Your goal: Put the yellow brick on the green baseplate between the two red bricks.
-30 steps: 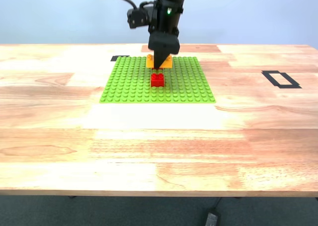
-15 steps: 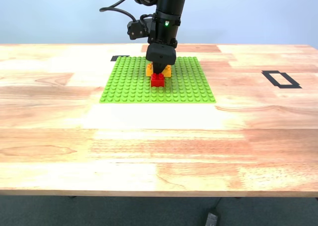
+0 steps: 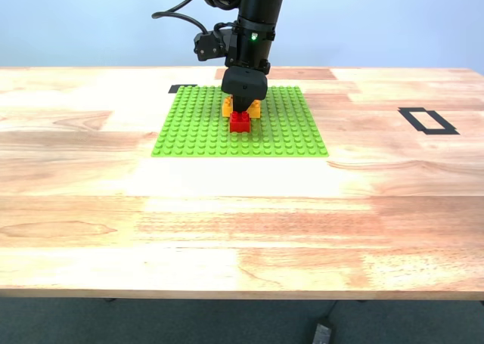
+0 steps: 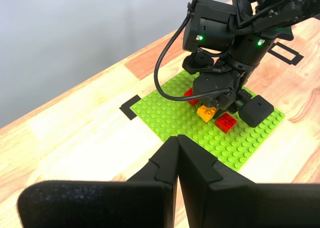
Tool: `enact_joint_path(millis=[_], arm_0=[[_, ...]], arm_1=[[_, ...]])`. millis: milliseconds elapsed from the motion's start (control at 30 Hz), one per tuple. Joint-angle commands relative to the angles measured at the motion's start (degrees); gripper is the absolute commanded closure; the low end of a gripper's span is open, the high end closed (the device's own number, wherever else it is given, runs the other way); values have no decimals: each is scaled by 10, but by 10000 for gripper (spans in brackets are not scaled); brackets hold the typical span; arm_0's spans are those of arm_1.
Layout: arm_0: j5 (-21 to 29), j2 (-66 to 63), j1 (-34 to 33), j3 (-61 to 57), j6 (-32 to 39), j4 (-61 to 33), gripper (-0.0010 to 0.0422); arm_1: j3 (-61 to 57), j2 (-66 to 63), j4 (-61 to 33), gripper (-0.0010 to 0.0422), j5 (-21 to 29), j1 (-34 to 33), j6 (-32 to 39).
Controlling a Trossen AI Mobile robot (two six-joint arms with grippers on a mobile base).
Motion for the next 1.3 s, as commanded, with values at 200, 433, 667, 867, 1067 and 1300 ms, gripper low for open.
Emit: enact_joint_path(millis=[200,433,667,867,1067,1300], arm_0=[[0,0,0,0,0,0,413],[0,0,0,0,1,3,413],[0,0,0,0,1,2,412],[0,0,0,0,1,1,412],[0,0,0,0,1,1,413],[0,0,0,0,1,2,412]], arm_1=[[-26,-17,33,183,3,3,0],[-31,-50,43,182,0,7,6],[-27,-79,48,184,5,8,11],[-41,-80,45,244,18,0,21],[-47,-80,45,349,17,-3,21],[-71,-80,45,404,-1,-2,19]])
